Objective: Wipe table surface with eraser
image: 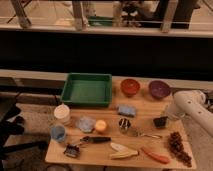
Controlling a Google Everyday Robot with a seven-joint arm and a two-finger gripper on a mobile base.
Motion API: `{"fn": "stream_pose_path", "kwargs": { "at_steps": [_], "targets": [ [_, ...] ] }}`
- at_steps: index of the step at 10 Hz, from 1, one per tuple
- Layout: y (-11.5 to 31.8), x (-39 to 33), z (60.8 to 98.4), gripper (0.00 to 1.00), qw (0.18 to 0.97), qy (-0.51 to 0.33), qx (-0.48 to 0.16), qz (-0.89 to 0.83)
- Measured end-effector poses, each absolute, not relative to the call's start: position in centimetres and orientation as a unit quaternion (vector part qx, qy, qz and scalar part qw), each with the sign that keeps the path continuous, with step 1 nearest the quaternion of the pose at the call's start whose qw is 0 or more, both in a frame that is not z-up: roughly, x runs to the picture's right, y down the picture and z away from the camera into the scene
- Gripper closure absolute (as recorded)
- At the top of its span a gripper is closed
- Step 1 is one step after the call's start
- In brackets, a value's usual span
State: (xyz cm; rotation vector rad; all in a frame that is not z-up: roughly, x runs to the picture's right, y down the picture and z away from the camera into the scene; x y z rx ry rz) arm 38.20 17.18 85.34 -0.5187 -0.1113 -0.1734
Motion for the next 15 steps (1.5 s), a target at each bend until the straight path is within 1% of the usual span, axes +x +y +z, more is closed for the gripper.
{"fn": "stream_pose_path", "kwargs": {
  "at_steps": [2, 5, 8, 10, 12, 15],
  "targets": [
    [16.1, 39.3, 86.4, 0.97, 0.963, -0.042, -0.257, -0.072],
    [13.6, 39.5, 89.7, 0.97, 0.963, -0.028, -0.261, -0.061],
    [11.4, 36.6, 91.7, 0.97, 0.963, -0.025, -0.261, -0.069],
    [11.1, 33.9, 91.5, 0.97, 0.961, -0.032, -0.262, -0.082],
    [11.7, 32.8, 91.0, 0.97, 0.959, -0.039, -0.265, -0.090],
    [15.0, 33.3, 89.0, 0.97, 0.955, -0.048, -0.278, -0.092]
  ]
}}
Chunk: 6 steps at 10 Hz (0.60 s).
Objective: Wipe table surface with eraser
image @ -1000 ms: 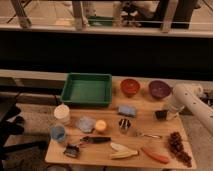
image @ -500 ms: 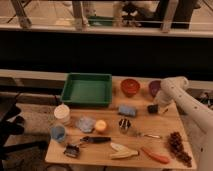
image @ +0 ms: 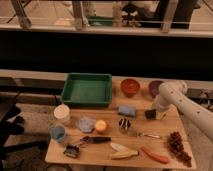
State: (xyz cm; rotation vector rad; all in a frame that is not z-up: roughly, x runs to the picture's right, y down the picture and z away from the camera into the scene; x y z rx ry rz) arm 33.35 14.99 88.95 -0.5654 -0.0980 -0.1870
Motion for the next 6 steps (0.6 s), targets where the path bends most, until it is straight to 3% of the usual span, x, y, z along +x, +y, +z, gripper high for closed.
{"fn": "stream_pose_path", "kwargs": {
  "at_steps": [4, 6],
  "targets": [
    [17.4, 37.6, 87.5, 0.97, 0.953, -0.041, -0.291, -0.077],
    [16.6, 40.4, 87.9, 0.97, 0.956, -0.026, -0.286, -0.054]
  ]
}}
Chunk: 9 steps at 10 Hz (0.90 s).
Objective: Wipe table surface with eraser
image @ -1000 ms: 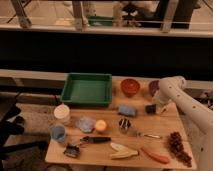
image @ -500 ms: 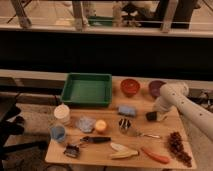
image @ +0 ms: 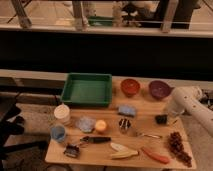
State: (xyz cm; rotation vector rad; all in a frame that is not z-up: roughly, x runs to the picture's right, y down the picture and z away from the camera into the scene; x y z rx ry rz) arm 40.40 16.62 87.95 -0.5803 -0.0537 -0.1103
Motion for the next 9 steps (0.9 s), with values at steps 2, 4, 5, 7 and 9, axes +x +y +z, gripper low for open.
{"fn": "stream_pose_path", "kwargs": {
  "at_steps": [2, 4, 5, 7, 9],
  "targets": [
    [15.3, 41.9, 88.4, 0.97, 0.959, -0.017, -0.280, -0.040],
    [14.5, 41.3, 88.6, 0.97, 0.960, -0.019, -0.276, -0.047],
    [14.2, 40.6, 88.6, 0.97, 0.961, -0.020, -0.273, -0.050],
    [13.5, 36.9, 88.9, 0.97, 0.961, -0.027, -0.267, -0.064],
    [13.2, 33.4, 89.0, 0.97, 0.960, -0.031, -0.264, -0.085]
  ]
}}
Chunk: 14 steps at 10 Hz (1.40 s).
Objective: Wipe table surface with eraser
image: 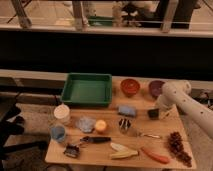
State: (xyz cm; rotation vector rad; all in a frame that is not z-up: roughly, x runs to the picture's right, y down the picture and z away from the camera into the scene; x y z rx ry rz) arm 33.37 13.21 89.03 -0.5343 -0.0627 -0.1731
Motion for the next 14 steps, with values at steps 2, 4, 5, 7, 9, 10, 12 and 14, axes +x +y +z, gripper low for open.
{"fn": "stream_pose_path", "kwargs": {
  "at_steps": [2, 4, 5, 7, 9, 10, 12, 14],
  "targets": [
    [13.0, 32.1, 89.1, 0.97, 0.960, -0.031, -0.260, -0.095],
    [12.6, 32.6, 89.2, 0.97, 0.962, -0.024, -0.256, -0.094],
    [12.3, 33.7, 89.3, 0.97, 0.963, -0.017, -0.253, -0.091],
    [12.1, 35.5, 89.2, 0.97, 0.965, -0.008, -0.249, -0.087],
    [12.5, 35.7, 89.1, 0.97, 0.964, -0.007, -0.251, -0.086],
    [12.8, 35.2, 89.0, 0.97, 0.963, -0.009, -0.253, -0.088],
    [13.4, 34.6, 89.1, 0.89, 0.962, -0.012, -0.257, -0.095],
    [13.6, 34.2, 89.0, 0.66, 0.960, -0.006, -0.255, -0.115]
  ]
}}
